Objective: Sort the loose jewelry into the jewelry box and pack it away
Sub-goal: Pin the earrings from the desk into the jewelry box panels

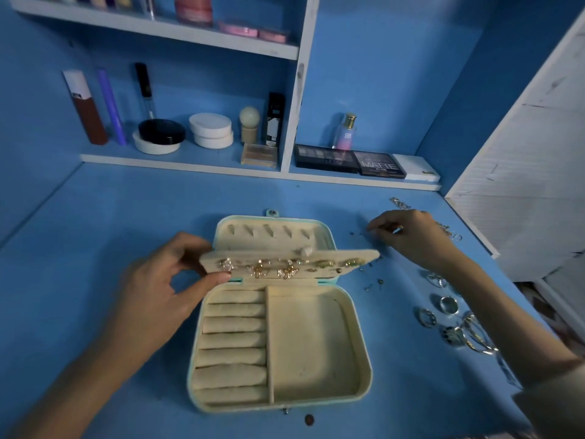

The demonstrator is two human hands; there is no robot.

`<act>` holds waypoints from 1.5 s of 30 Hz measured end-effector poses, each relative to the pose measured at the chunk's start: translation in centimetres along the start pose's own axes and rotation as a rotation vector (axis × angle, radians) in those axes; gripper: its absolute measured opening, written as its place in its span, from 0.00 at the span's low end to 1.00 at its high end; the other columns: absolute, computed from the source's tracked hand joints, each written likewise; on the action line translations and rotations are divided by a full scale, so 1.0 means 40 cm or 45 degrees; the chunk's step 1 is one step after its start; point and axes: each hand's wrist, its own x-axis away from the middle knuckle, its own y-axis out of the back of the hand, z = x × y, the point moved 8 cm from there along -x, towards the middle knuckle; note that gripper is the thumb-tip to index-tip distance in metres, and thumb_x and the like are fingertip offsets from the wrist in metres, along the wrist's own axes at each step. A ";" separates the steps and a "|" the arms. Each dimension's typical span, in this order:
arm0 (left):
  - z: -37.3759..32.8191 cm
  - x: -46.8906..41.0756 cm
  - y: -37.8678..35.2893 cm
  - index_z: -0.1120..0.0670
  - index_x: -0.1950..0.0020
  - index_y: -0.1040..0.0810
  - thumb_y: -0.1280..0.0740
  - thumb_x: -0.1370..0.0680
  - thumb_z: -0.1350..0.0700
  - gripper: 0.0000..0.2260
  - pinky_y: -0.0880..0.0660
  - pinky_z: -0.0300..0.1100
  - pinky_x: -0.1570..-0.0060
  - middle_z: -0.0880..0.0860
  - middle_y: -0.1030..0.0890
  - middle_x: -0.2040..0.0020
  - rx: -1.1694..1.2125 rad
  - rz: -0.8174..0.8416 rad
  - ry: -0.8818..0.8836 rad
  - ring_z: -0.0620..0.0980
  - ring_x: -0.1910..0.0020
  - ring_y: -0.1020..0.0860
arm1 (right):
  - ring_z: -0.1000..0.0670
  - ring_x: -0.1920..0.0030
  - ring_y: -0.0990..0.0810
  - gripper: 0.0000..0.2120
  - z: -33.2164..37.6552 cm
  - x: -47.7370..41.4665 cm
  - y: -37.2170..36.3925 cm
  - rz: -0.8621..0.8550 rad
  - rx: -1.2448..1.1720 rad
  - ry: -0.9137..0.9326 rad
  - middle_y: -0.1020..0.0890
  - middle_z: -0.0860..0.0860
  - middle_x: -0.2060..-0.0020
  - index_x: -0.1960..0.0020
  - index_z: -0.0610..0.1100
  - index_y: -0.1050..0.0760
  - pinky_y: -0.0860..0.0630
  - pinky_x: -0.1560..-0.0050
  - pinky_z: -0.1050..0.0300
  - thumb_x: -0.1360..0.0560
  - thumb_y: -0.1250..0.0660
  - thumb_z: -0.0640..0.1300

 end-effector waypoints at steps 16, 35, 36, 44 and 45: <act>-0.061 0.060 -0.015 0.52 0.52 0.28 0.35 0.27 0.59 0.06 0.28 0.35 0.55 0.46 0.26 0.55 -0.346 0.037 -0.655 0.44 0.58 0.24 | 0.59 0.61 0.24 0.03 0.017 -0.019 -0.029 0.090 0.014 0.089 0.19 0.53 0.61 0.56 0.48 0.17 0.32 0.61 0.73 0.31 0.26 0.43; -0.063 0.062 -0.013 0.52 0.52 0.28 0.36 0.27 0.60 0.07 0.27 0.33 0.53 0.46 0.25 0.54 -0.338 0.048 -0.652 0.43 0.56 0.24 | 0.57 0.63 0.24 0.02 0.035 -0.001 -0.041 -0.020 0.094 0.253 0.20 0.49 0.61 0.57 0.43 0.18 0.32 0.60 0.75 0.29 0.28 0.38; -0.063 0.062 -0.014 0.52 0.51 0.29 0.36 0.28 0.60 0.07 0.27 0.34 0.54 0.46 0.26 0.54 -0.342 0.048 -0.653 0.43 0.57 0.24 | 0.58 0.63 0.24 0.02 0.041 0.004 -0.038 -0.027 0.091 0.281 0.20 0.49 0.62 0.58 0.42 0.17 0.32 0.60 0.76 0.29 0.28 0.38; -0.064 0.061 -0.013 0.52 0.51 0.29 0.35 0.28 0.61 0.08 0.27 0.34 0.54 0.46 0.27 0.55 -0.338 0.039 -0.652 0.43 0.57 0.24 | 0.51 0.67 0.25 0.03 0.059 0.041 -0.051 -0.110 0.180 0.461 0.21 0.50 0.67 0.59 0.41 0.18 0.29 0.64 0.65 0.31 0.26 0.35; -0.064 0.061 -0.013 0.52 0.51 0.29 0.35 0.28 0.61 0.08 0.27 0.34 0.54 0.46 0.27 0.55 -0.334 0.037 -0.654 0.44 0.57 0.24 | 0.50 0.67 0.25 0.03 0.059 0.044 -0.050 -0.139 0.187 0.475 0.21 0.49 0.67 0.59 0.40 0.18 0.26 0.66 0.58 0.31 0.26 0.35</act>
